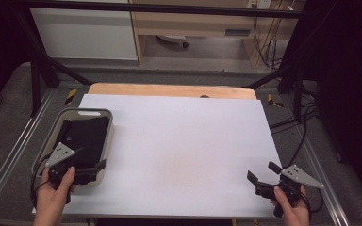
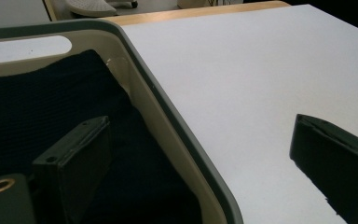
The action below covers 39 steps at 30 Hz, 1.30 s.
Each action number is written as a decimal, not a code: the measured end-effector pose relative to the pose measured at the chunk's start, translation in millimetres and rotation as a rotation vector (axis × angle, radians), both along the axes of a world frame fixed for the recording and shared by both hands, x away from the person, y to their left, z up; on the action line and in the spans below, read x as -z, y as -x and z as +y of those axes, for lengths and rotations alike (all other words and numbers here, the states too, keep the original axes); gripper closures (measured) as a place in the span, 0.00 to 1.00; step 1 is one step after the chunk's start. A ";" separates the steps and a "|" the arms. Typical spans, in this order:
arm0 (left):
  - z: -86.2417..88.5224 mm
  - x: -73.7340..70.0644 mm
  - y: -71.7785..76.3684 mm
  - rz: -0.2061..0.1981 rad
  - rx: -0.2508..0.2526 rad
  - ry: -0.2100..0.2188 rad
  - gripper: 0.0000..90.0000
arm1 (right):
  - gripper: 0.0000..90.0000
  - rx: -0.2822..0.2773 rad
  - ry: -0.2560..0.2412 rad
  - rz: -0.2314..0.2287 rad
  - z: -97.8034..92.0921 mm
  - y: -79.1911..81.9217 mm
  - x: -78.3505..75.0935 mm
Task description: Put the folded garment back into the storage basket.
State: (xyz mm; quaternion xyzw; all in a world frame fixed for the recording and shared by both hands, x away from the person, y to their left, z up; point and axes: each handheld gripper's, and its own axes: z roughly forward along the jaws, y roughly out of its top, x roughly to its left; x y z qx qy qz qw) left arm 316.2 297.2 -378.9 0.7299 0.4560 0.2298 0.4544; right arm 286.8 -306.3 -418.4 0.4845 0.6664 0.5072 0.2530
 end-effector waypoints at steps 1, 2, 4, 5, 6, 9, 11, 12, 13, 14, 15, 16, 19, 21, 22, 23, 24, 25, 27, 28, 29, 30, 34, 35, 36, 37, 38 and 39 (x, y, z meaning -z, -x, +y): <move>-0.1 1.0 1.5 -0.002 -0.001 0.003 0.06 | 0.06 -0.004 0.001 0.002 0.6 0.5 1.8; 0.0 2.0 2.9 -0.004 0.003 0.004 0.07 | 0.06 -0.004 -0.001 0.003 1.7 0.8 3.6; 0.1 4.0 5.5 -0.005 0.003 0.004 0.06 | 0.06 -0.010 0.000 0.005 3.6 1.5 6.8; 0.0 5.1 6.6 -0.004 0.008 0.003 0.06 | 0.06 -0.010 -0.003 0.006 4.7 1.7 8.5; -0.2 6.0 7.5 -0.001 0.011 0.000 0.06 | 0.06 -0.010 -0.003 0.005 5.5 1.7 10.2; -0.7 7.0 9.3 -0.003 0.016 -0.005 0.06 | 0.06 -0.017 0.001 0.016 8.8 2.1 14.7; -1.2 6.6 9.6 -0.006 0.018 0.000 0.06 | 0.06 -0.028 0.013 0.020 11.2 1.9 17.1; -1.4 6.7 9.6 -0.007 0.020 -0.002 0.06 | 0.06 -0.029 0.018 0.021 12.3 1.7 18.1; -1.5 7.0 9.5 -0.005 0.022 -0.005 0.06 | 0.06 -0.033 0.019 0.023 13.4 1.6 19.1; -1.6 7.7 9.4 -0.002 0.020 -0.006 0.06 | 0.06 -0.035 0.023 0.025 14.4 1.2 20.3; -1.6 8.5 9.2 -0.001 0.020 -0.003 0.06 | 0.06 -0.037 0.027 0.027 15.7 0.8 21.5; -1.6 9.4 8.8 0.000 0.021 -0.005 0.06 | 0.06 -0.041 0.034 0.032 17.0 0.2 22.7; -2.3 11.8 8.2 0.005 0.021 -0.007 0.06 | 0.07 -0.052 0.054 0.037 21.7 -2.2 25.8; -3.0 13.0 7.7 0.009 0.023 -0.009 0.06 | 0.07 -0.060 0.061 0.041 24.8 -4.2 27.0; -3.4 13.6 7.5 0.010 0.023 -0.008 0.06 | 0.07 -0.064 0.064 0.041 26.3 -5.6 27.7; -3.9 14.2 7.4 0.012 0.025 -0.008 0.06 | 0.07 -0.068 0.064 0.042 28.0 -7.2 28.3; -4.5 14.9 7.2 0.014 0.026 -0.010 0.06 | 0.07 -0.071 0.065 0.048 29.6 -8.7 28.7; -4.8 15.5 7.1 0.015 0.028 -0.013 0.06 | 0.07 -0.076 0.073 0.045 31.0 -10.4 29.2; -5.4 16.1 7.0 0.016 0.030 -0.012 0.06 | 0.07 -0.080 0.080 0.047 34.2 -13.6 29.5; -5.4 16.2 6.9 0.015 0.030 -0.011 0.06 | 0.07 -0.083 0.086 0.046 35.3 -15.5 29.8; -5.3 16.3 6.8 0.015 0.030 -0.010 0.06 | 0.07 -0.081 0.084 0.049 36.7 -17.4 30.1; -5.2 16.6 6.8 0.015 0.029 -0.010 0.06 | 0.07 -0.080 0.087 0.050 37.8 -19.7 30.7; -5.1 17.6 6.6 0.016 0.028 -0.008 0.06 | 0.07 -0.071 0.095 0.053 42.5 -29.8 33.3; -5.1 17.6 6.6 0.016 0.028 -0.008 0.06 | 0.07 -0.069 0.093 0.053 43.7 -32.2 33.7; -5.2 17.5 6.7 0.015 0.028 -0.007 0.06 | 0.07 -0.069 0.091 0.055 45.0 -34.8 34.0; -5.2 17.5 6.7 0.014 0.028 -0.005 0.06 | 0.07 -0.069 0.089 0.056 46.4 -36.9 33.9; -5.1 17.4 6.8 0.014 0.028 -0.004 0.06 | 0.07 -0.069 0.094 0.052 47.6 -39.3 33.9; -5.1 17.3 6.9 0.012 0.029 -0.005 0.06 | 0.07 -0.071 0.096 0.056 48.9 -41.2 33.8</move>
